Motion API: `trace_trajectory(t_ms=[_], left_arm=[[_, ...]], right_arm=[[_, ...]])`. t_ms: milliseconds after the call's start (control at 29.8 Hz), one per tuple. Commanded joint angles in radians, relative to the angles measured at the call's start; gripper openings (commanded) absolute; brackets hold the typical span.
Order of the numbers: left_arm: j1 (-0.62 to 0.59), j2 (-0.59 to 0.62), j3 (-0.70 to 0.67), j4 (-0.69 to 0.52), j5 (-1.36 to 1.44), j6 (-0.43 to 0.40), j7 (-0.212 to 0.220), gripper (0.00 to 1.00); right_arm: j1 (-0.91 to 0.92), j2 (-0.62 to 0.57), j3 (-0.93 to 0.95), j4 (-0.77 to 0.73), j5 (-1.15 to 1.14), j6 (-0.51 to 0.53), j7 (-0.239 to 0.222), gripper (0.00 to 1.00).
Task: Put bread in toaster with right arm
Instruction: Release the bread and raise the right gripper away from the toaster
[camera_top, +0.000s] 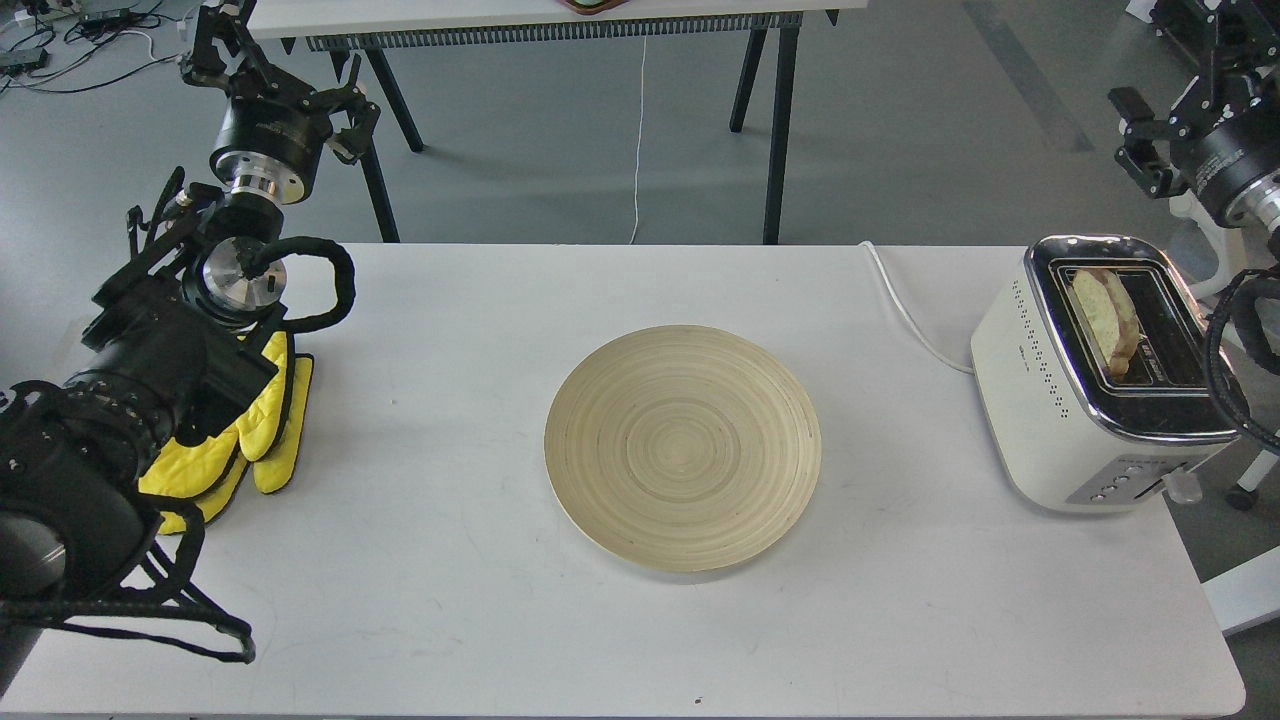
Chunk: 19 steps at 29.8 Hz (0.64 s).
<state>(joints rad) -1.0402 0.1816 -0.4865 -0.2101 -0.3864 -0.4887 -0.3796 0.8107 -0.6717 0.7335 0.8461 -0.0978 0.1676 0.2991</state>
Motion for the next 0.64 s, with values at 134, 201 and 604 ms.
trace_trajectory(t_ms=[134,201,604], left_arm=[[0.000,0.002,0.003,0.000,0.001,0.000,0.001,1.00],[-0.001,0.002,0.003,0.000,0.001,0.000,0.001,1.00],[0.000,0.004,0.003,0.000,0.001,0.000,-0.001,1.00]], right_arm=[[0.062,0.227,0.187,-0.220,0.058,0.113,-0.086,0.99],[0.068,0.253,0.214,-0.222,0.058,0.112,-0.087,0.99],[0.093,0.282,0.216,-0.213,0.056,0.113,-0.072,0.99]])
